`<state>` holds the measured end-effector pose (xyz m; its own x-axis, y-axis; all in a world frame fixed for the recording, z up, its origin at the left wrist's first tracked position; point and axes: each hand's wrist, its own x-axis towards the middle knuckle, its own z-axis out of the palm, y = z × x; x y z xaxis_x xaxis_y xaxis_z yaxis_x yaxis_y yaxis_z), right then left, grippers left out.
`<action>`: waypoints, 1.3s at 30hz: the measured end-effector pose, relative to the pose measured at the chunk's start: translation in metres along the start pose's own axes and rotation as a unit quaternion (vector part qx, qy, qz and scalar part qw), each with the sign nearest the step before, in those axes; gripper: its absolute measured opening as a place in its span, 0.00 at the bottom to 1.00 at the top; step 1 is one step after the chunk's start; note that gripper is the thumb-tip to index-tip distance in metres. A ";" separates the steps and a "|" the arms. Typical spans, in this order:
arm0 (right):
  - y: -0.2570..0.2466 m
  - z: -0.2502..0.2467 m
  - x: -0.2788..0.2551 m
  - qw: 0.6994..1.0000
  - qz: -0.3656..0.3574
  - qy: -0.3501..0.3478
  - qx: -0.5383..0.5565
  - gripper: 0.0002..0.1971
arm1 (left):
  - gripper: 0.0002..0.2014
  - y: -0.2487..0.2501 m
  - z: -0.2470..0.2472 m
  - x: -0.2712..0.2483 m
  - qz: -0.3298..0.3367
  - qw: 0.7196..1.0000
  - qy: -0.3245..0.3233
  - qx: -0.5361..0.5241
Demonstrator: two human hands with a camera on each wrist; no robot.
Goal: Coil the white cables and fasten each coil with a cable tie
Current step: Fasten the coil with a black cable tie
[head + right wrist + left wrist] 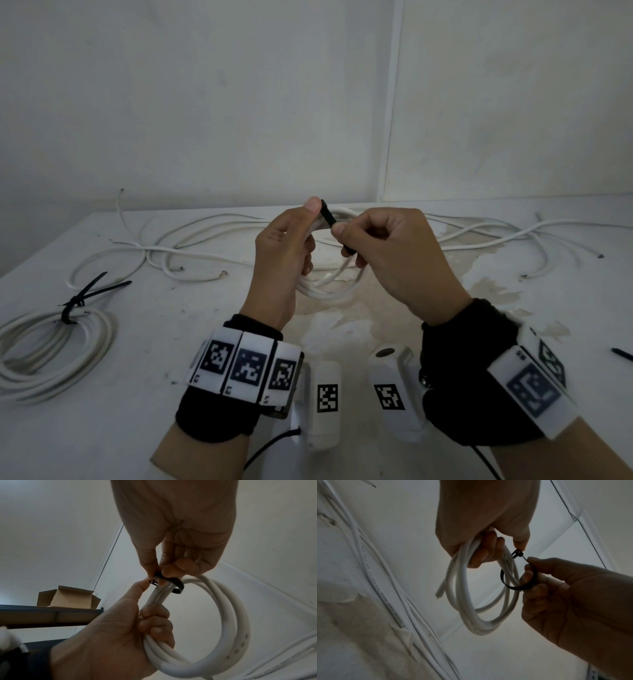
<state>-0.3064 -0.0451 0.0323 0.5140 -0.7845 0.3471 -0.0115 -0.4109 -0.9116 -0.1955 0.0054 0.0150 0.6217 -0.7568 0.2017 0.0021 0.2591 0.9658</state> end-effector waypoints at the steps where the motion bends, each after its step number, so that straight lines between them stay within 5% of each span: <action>1: 0.000 0.001 0.000 1.000 -0.008 0.000 0.001 0.11 | 0.14 0.000 0.000 0.000 0.000 1.000 0.000 0.003; 8: 0.005 0.003 0.001 0.998 -0.054 0.035 -0.014 0.13 | 0.08 0.002 0.009 -0.007 0.015 0.999 -0.018 0.023; 12: 0.003 -0.003 0.002 0.998 -0.053 0.000 -0.023 0.10 | 0.04 0.005 0.005 -0.004 0.020 1.000 0.013 0.018; 19: -0.007 -0.014 0.001 0.996 -0.070 -0.024 -0.050 0.09 | 0.05 0.012 0.004 -0.007 0.068 0.996 -0.017 0.062; 27: -0.015 -0.018 -0.001 0.992 -0.120 0.026 0.003 0.07 | 0.04 0.024 0.000 -0.007 0.111 0.992 -0.035 0.043; 39: -0.004 -0.022 0.004 0.978 -0.161 -0.016 -0.131 0.06 | 0.04 0.017 -0.003 -0.009 0.132 0.972 -0.082 0.174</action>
<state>-0.3232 -0.0567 0.0420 0.5532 -0.5819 0.5961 -0.0619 -0.7423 -0.6672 -0.1989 0.0186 0.0294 0.4320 -0.7839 0.4458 -0.4236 0.2600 0.8677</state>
